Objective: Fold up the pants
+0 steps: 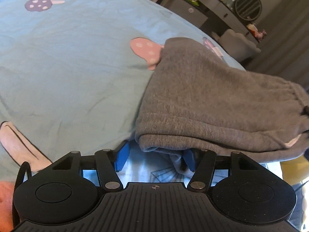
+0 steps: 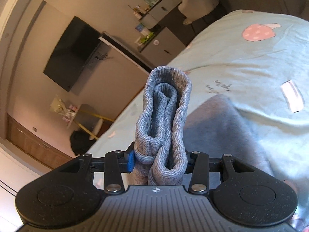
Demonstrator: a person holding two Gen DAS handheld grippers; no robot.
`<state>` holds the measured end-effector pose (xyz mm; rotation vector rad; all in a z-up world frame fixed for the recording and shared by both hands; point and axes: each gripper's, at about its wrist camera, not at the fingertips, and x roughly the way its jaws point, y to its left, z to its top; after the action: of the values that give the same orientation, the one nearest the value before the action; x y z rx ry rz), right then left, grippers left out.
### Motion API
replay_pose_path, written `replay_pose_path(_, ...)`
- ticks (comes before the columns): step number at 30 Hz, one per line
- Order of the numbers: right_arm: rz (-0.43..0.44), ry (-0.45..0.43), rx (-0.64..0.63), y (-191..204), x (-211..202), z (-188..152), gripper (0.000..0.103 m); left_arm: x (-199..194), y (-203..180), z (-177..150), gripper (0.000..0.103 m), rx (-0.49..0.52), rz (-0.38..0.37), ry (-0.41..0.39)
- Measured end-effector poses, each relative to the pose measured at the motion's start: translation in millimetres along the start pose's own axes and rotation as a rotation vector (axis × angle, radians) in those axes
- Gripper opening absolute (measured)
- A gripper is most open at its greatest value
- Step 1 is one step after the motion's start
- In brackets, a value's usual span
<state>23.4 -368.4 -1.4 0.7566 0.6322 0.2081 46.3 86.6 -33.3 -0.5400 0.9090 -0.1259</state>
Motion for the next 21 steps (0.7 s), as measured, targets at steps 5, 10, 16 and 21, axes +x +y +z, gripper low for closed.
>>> replay_pose_path(5,-0.082,0.021,-0.032,-24.2,9.8,-4.7,0.042,-2.2,-6.0,-2.4,0.066,0.042,-0.041,-0.001)
replay_pose_path(10,-0.173,0.172,-0.069,-55.1,30.1,-8.9,0.057,2.6,-6.7,-2.1,0.069,0.056,-0.028,0.035)
replay_pose_path(16,-0.176,0.165,-0.072,-79.3,-0.2,1.5,0.071,-24.1,-18.0,4.6,0.078,0.108,-0.132,0.064)
replay_pose_path(21,-0.151,0.138,-0.092,-80.1,3.6,22.0,0.071,-45.9,-46.7,40.1,0.089,0.212,-0.147,-0.065)
